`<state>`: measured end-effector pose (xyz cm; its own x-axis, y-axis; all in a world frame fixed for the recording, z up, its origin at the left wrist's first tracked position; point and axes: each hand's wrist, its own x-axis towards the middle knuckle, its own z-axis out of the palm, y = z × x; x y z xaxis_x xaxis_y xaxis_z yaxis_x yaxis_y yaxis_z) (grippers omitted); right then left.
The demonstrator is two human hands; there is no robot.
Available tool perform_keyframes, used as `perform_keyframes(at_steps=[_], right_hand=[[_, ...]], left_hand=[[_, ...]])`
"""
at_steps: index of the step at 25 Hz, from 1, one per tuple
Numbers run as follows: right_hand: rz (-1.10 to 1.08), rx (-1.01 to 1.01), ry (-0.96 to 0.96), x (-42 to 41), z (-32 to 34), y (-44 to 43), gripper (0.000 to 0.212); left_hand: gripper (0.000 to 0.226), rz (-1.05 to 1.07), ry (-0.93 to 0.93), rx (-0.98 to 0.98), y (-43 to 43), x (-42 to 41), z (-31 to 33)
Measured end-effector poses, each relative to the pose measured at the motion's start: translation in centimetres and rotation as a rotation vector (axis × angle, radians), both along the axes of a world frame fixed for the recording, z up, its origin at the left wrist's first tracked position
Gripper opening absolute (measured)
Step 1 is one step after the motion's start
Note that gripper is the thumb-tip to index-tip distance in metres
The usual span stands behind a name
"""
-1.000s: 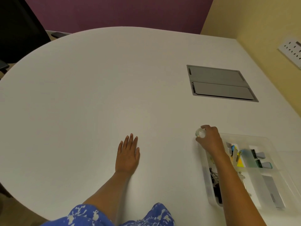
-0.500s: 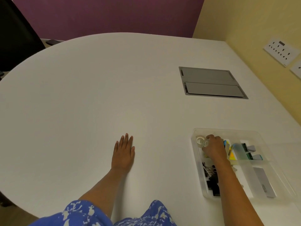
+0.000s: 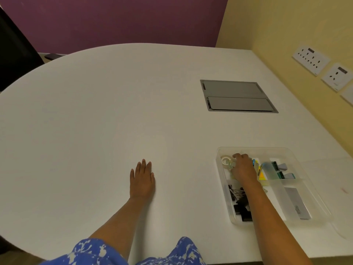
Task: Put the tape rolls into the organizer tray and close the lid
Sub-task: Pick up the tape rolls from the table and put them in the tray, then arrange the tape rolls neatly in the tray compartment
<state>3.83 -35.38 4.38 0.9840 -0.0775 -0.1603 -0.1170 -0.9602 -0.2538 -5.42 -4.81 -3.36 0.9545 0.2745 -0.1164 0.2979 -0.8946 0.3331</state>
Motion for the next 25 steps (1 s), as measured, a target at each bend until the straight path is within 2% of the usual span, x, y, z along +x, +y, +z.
perform_keyframes(at_steps=[7, 15, 20, 25], right_hand=[[0.009, 0.086, -0.078, 0.5, 1.1, -1.6, 0.045], [0.098, 0.146, -0.106, 2.4, 1.5, -6.0, 0.032], [0.229, 0.18, -0.097, 3.5, 1.2, -8.9, 0.031], [0.311, 0.184, -0.097, 4.2, 0.4, -10.8, 0.029]], left_hand=[[0.045, -0.148, -0.09, -0.123, -5.2, 2.4, 2.8], [0.035, -0.296, -0.291, -0.212, -16.0, 8.2, 8.0], [0.038, -0.436, -0.191, -0.093, -22.4, 10.0, 8.6], [0.043, -0.442, -0.109, -0.027, -25.6, 10.2, 7.4]])
